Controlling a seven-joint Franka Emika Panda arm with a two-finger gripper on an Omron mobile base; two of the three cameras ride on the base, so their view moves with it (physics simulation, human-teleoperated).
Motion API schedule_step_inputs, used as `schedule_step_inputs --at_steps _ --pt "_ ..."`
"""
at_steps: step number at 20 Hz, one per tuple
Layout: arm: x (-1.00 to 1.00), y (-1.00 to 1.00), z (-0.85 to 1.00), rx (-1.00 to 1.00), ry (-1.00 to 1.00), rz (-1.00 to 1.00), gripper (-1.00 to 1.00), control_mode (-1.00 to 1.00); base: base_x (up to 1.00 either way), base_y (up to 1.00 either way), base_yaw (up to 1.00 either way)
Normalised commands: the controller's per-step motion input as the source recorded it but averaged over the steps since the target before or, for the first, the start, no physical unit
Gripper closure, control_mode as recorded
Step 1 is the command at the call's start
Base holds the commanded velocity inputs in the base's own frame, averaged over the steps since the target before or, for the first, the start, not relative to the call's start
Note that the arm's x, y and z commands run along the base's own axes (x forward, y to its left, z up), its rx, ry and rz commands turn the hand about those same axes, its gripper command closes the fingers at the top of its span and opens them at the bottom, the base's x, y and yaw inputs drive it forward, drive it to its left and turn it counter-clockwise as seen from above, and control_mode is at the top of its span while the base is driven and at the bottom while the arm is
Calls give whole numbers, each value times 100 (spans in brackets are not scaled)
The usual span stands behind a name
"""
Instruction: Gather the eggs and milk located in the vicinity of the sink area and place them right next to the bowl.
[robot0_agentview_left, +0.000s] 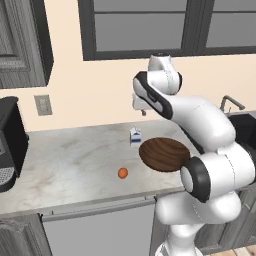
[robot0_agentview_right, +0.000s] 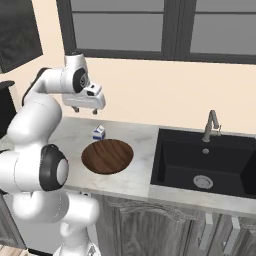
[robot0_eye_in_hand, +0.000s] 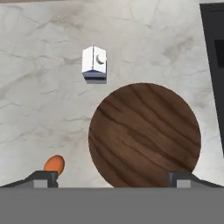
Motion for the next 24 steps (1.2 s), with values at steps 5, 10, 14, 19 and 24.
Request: schedule_step_inputs --at_steps 5,10,14,19,24 --pt "48 7 -28 -6 0 0 -100 -100 0 0 0" --pt "33 3 -18 0 0 0 -100 -100 0 0 0" --pt "29 4 -23 0 1 0 -100 -100 0 0 0" --pt "39 7 -27 1 1 2 -100 -100 0 0 0" --pt "38 16 -30 1 1 3 -100 -100 0 0 0"
